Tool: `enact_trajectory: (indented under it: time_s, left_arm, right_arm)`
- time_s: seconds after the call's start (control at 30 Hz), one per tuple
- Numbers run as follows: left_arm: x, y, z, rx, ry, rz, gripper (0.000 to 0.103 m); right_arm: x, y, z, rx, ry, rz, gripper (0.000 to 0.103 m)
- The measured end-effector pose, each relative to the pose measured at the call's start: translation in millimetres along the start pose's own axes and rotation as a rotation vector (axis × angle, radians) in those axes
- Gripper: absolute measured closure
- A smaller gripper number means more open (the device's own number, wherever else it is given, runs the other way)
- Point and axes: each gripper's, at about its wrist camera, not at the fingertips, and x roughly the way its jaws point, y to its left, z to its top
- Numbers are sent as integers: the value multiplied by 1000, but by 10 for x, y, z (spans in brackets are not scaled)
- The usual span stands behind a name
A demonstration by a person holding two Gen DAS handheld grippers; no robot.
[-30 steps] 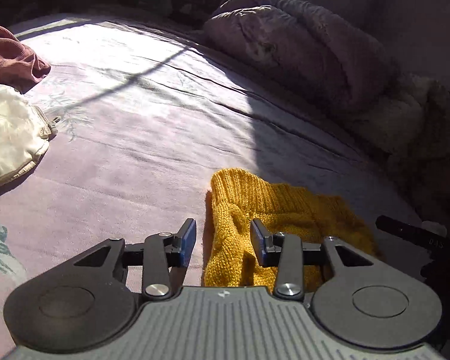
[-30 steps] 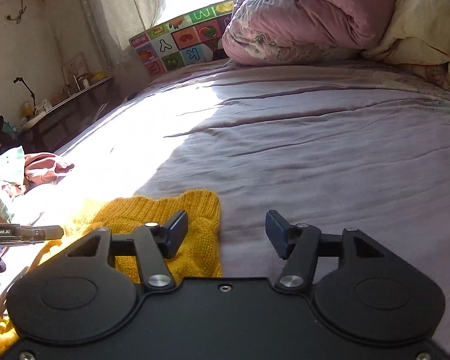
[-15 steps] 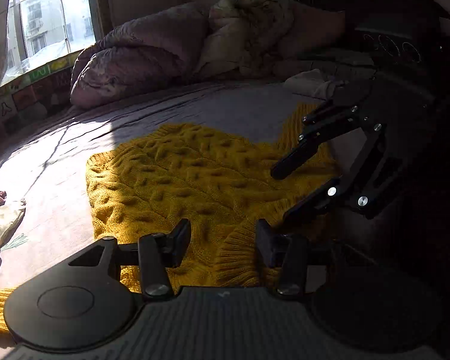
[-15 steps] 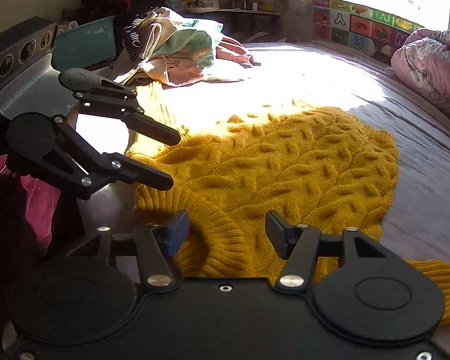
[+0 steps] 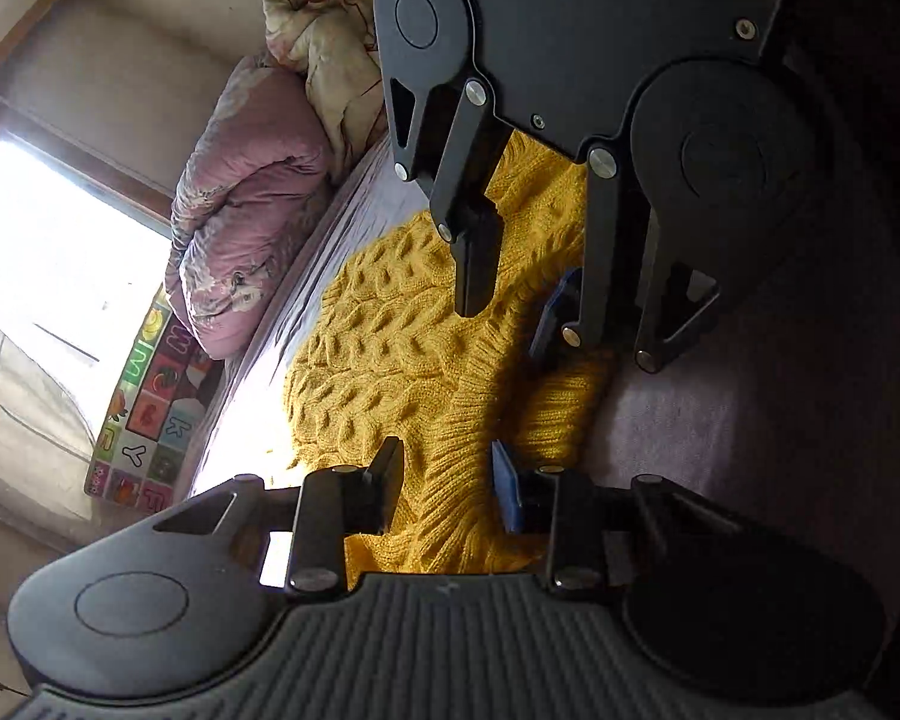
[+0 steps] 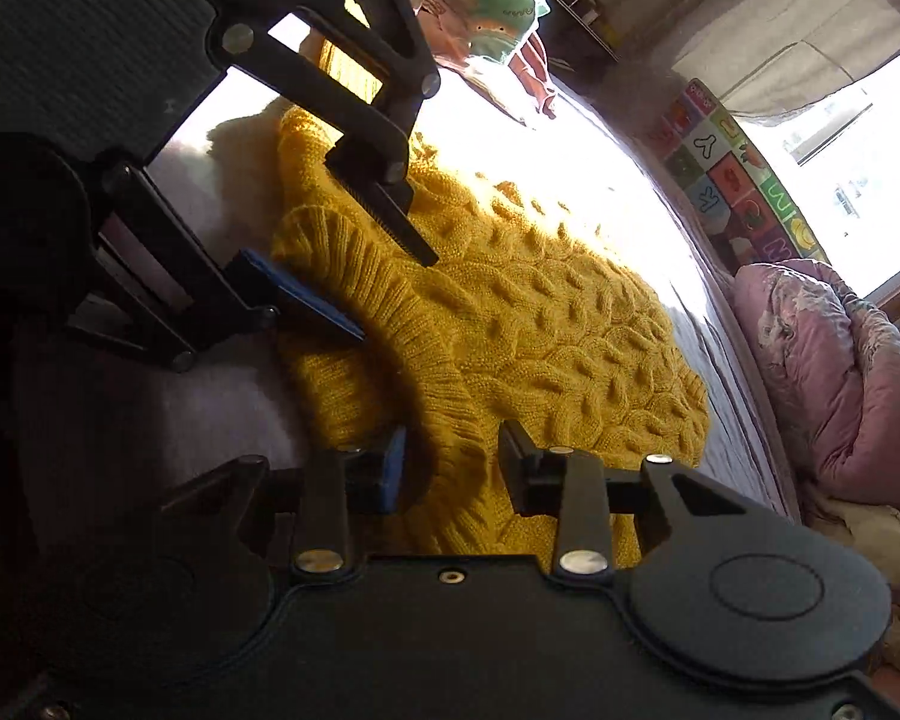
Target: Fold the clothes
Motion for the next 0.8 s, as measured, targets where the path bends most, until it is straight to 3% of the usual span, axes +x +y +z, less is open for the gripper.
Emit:
enact_trajectory:
  time_s: [0.07, 0.1, 0.17, 0.27, 0.37, 0.5, 0.57, 0.7, 0.73, 0.8]
  left_arm:
    - [58, 13, -21, -24, 17, 8, 78]
    - [84, 80, -46, -78, 18, -23, 91]
    - [104, 171, -67, -147, 10, -85, 93]
    - [-47, 388, -115, -241, -40, -109, 94]
    - [-340, 436, -127, -197, -75, -113, 94]
    - [-229, 52, -223, -120, -25, -157, 95]
    - [-275, 23, -171, -110, -4, -127, 94]
    - [-322, 109, -229, -141, -4, -180, 91]
    - [-386, 232, -271, -204, -12, -230, 86]
    - [-502, 480, -394, -350, -38, -315, 85]
  right_arm:
    - [36, -114, 5, 65, -5, 16, 75]
    - [31, -169, -1, 101, -7, 27, 89]
    - [25, -274, -25, 146, -12, 61, 91]
    - [-13, -419, -24, 175, -39, 123, 93]
    - [-294, -498, -12, 164, -100, 112, 93]
    - [-122, -243, -103, 55, -32, 167, 93]
    - [-70, -191, -79, 66, -38, 142, 92]
    - [-148, -280, -76, 171, -36, 185, 83]
    - [-194, -321, -88, 207, -38, 209, 80]
    - [-318, -438, -140, 304, -62, 267, 52]
